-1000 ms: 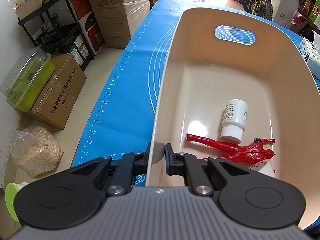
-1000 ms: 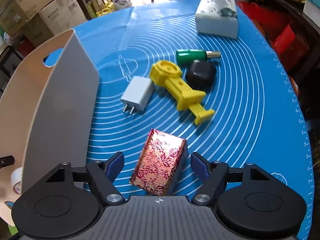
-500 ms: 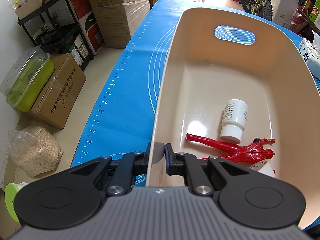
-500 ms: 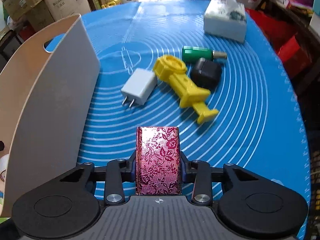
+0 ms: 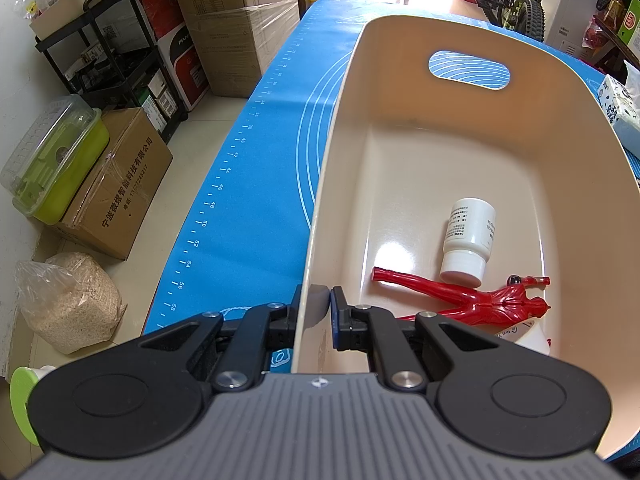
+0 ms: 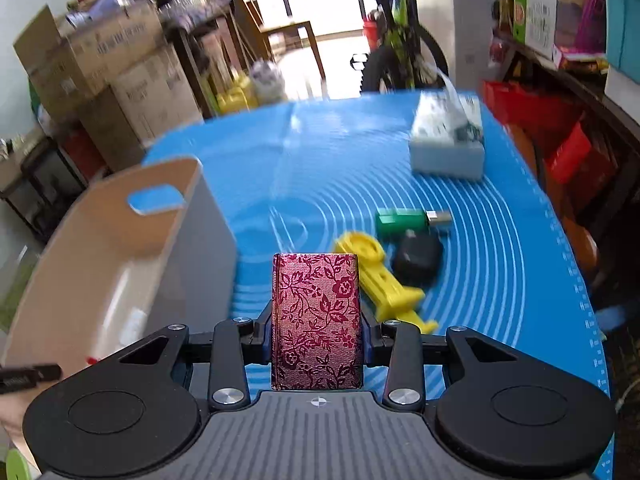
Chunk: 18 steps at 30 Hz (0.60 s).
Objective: Organize rigid objects
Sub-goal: 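Lift the floral box into the basket and release it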
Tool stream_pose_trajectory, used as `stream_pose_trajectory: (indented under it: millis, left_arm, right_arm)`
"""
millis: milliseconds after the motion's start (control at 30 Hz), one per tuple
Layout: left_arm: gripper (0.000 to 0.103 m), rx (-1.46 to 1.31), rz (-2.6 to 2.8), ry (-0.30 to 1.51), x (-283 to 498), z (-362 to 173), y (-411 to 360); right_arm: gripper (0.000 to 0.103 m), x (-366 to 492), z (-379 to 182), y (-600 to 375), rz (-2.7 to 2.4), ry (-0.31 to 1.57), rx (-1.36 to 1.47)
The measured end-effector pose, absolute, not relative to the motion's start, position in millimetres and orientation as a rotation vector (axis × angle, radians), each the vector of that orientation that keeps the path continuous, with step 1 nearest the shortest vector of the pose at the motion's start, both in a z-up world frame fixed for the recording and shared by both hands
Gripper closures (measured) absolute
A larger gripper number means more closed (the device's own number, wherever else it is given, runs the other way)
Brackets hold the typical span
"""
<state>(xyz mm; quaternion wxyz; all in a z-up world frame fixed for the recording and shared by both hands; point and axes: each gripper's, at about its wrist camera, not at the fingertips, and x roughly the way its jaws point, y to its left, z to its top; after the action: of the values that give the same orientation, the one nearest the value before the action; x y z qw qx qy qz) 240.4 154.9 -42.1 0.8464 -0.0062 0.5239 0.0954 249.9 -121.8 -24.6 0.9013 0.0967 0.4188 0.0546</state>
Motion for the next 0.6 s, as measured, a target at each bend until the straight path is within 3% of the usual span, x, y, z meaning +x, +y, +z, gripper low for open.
stream_pose_trajectory:
  millis: [300, 600]
  left_arm:
    - [0.09, -0.012, 0.201, 1.104, 240.4, -41.9, 155.0]
    - [0.09, -0.009, 0.199, 1.101, 240.0, -40.2, 154.1]
  right_arm:
    - [0.058, 249.3, 9.5, -77.3, 0.251, 0.695, 0.225]
    - [0.058, 246.6, 11.2, -36.6, 0.426, 0.687, 0.207]
